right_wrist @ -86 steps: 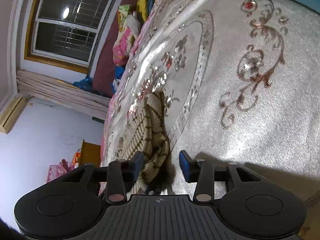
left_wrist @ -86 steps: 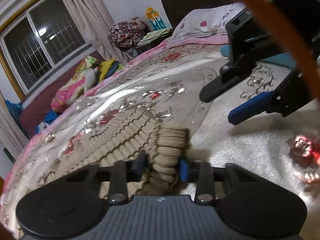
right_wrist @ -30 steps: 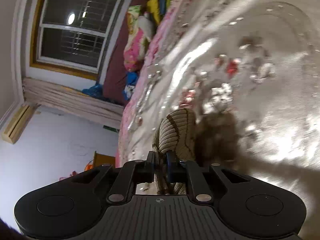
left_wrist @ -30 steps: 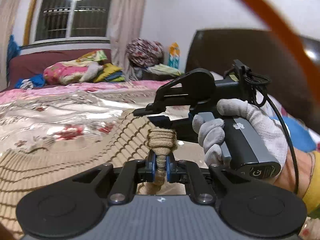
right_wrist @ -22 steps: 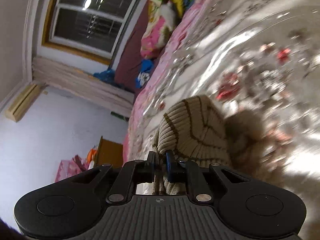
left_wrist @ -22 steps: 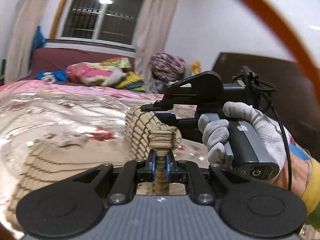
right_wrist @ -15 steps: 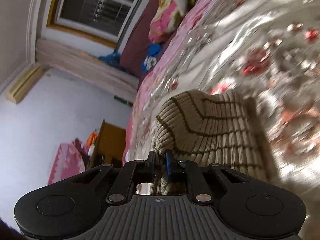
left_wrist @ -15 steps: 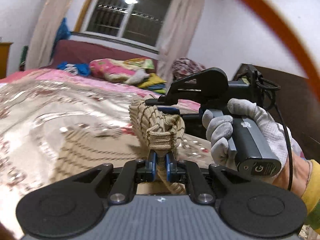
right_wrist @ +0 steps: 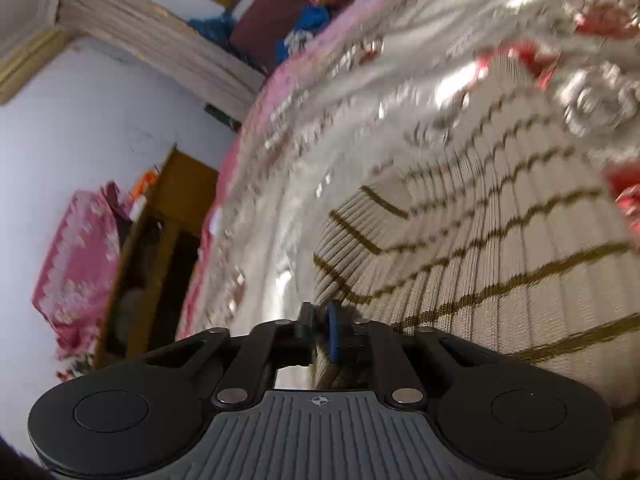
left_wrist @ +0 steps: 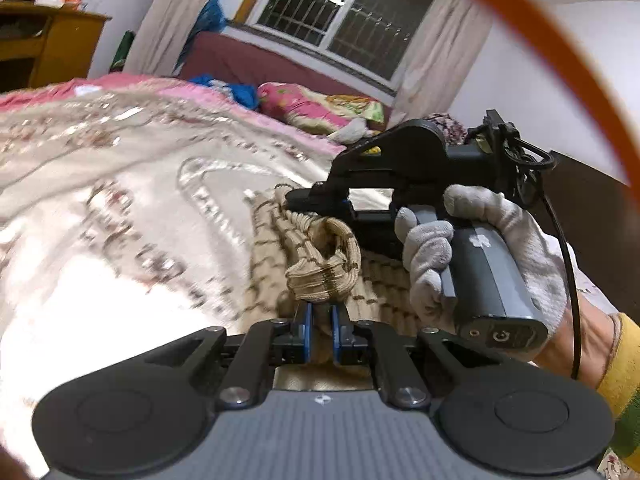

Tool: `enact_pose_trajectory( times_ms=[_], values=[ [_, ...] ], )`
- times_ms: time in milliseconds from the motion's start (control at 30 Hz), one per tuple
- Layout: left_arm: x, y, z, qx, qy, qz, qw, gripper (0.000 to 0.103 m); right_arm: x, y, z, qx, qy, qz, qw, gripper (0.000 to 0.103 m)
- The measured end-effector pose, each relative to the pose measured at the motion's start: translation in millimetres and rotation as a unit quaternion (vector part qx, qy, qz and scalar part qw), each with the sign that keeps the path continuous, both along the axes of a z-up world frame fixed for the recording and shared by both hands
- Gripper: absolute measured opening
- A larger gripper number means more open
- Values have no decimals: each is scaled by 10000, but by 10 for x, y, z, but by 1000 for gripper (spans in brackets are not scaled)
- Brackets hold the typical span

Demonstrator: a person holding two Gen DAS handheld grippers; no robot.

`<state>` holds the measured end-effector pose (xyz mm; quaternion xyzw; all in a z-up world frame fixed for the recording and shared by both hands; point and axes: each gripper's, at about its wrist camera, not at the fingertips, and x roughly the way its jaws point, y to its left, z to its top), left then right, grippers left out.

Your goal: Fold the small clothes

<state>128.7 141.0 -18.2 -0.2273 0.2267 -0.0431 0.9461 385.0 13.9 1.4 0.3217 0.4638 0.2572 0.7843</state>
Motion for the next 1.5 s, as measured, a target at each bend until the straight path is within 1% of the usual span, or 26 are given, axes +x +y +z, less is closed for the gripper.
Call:
enact_pose_trajectory(
  times_ms=[67, 100, 167, 200, 300, 367, 433, 500, 567, 600, 667, 733, 833, 900, 967, 1033, 1067, 1100, 1133, 1167, 1200, 1267, 1333, 1367, 1433, 1500],
  values=[
    [-21, 54, -60, -84, 67, 56, 9999, 16, -24, 115, -53, -20, 54, 153, 9999, 2],
    [-42, 70, -73, -91, 82, 68, 9999, 16, -34, 167, -65, -75, 92, 195, 9997, 4],
    [-101, 116, -67, -56, 98, 121, 9999, 16, -57, 220, -41, -33, 55, 318, 9995, 6],
    [-114, 144, -56, -37, 97, 137, 9999, 16, -77, 216, 7, -28, -12, 355, 9994, 9],
    [-172, 182, 31, 3, 17, 163, 9999, 16, -172, 161, 195, -71, -332, 457, 9984, 9],
    [-201, 163, 115, 95, -81, 146, 9998, 16, -223, 58, 354, -74, -520, 474, 9975, 9],
    [-202, 107, 214, 197, -200, 36, 9996, 16, -281, -54, 521, -118, -727, 496, 9961, 9],
    [-159, 13, 304, 359, -319, -130, 9988, 16, -355, -163, 695, -271, -991, 445, 9937, 9],
    [-53, -123, 382, 610, -415, -342, 9967, 16, -431, -314, 815, -455, -1202, 431, 9908, 9],
    [13, -196, 409, 723, -439, -439, 9954, 17, -483, -405, 863, -645, -1308, 371, 9886, 9],
    [186, -306, 431, 830, -450, -616, 9936, 17, -577, -575, 903, -1058, -1493, 238, 9828, 9],
    [390, -380, 413, 865, -400, -728, 9928, 17, -633, -734, 884, -1335, -1513, 120, 9794, 11],
    [646, -436, 354, 1127, -293, -778, 9901, 17, -692, -982, 796, -1433, -1335, 23, 9806, 15],
    [763, -400, 256, 1221, -33, -655, 9903, 17, -726, -1107, 731, -1499, -1252, -26, 9807, 16],
    [811, -318, 144, 1335, 310, -456, 9895, 17, -741, -1206, 632, -1537, -1119, -71, 9817, 17],
    [865, -176, 30, 1357, 654, -321, 9881, 14, -758, -1251, 535, -1616, -1020, -76, 9815, 27],
    [870, -115, -10, 1306, 740, -307, 9882, 14, -758, -1252, 491, -1643, -984, -74, 9815, 37],
    [887, -54, -37, 1233, 777, -344, 9887, 14, -772, -1252, 446, -1638, -968, -44, 9817, 42],
    [902, -39, -45, 1245, 798, -359, 9884, 14, -773, -1263, 401, -1623, -951, -17, 9822, 43],
    [916, -71, -29, 1397, 830, -382, 9860, 14, -776, -1255, 356, -1607, -914, 5, 9828, 46],
    [934, -114, -22, 1542, 852, -393, 9836, 14, -776, -1241, 324, -1595, -882, 23, 9832, 53],
    [940, -148, -22, 1659, 891, -408, 9813, 14, -781, -1209, 242, -1559, -800, 36, 9845, 61],
    [927, -117, -9, 1559, 911, -393, 9828, 14, -792, -1199, 160, -1464, -674, 90, 9869, 64],
    [905, -113, 11, 1476, 930, -363, 9840, 14, -795, -1200, 115, -1418, -621, 108, 9879, 68],
    [890, -86, 58, 1325, 930, -361, 9861, 14, -777, -1185, 43, -1338, -534, 95, 9895, 69],
    [865, -57, 114, 1178, 883, -364, 9884, 14, -763, -1185, -2, -1193, -549, 46, 9913, 73]
  ],
)
